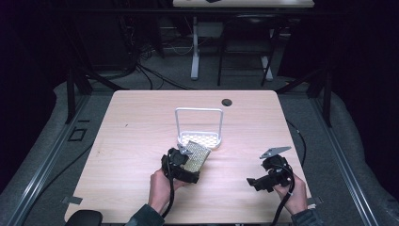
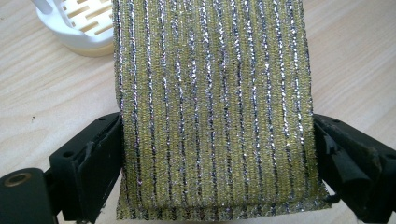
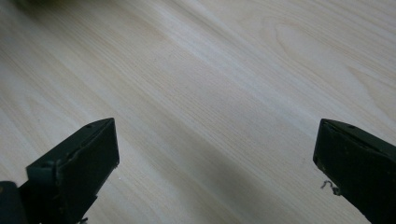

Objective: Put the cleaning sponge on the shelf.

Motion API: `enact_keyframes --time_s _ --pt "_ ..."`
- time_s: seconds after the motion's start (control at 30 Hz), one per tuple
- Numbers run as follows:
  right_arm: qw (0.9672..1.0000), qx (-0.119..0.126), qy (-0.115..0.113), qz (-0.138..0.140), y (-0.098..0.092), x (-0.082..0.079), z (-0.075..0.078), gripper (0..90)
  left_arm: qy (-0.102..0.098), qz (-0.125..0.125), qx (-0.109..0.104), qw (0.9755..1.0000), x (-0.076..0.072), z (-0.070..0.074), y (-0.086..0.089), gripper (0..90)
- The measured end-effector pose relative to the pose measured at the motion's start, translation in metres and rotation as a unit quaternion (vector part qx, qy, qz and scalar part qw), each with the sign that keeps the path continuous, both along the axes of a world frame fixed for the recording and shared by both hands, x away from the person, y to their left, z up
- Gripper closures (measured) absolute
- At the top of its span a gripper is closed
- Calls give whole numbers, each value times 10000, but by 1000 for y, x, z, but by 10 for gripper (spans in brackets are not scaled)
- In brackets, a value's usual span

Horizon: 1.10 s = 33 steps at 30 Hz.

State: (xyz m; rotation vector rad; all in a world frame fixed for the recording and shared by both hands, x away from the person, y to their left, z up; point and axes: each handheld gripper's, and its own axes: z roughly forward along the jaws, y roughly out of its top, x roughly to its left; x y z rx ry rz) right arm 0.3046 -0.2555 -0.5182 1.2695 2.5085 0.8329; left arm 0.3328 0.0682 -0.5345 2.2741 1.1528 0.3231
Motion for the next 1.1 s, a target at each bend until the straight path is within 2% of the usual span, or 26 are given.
enact_keyframes --time_s 0.27,0.47,0.77,0.87,1.1 --pt "10000 -49 18 13 3 5 -2 0 -57 34 -79 9999 10 3 -3 77" --pt "10000 31 34 -29 3 4 -1 0 -113 142 -112 9998 13 3 -8 77" --pt "10000 -52 8 80 8 5 -2 0 -206 383 20 9991 19 2 -8 76" --pt "9999 -70 -15 74 8 5 -1 0 -260 493 -6 9984 23 2 -9 76" --pt "9999 -104 -16 132 11 7 -2 1 -269 533 -123 9981 31 2 -14 76"
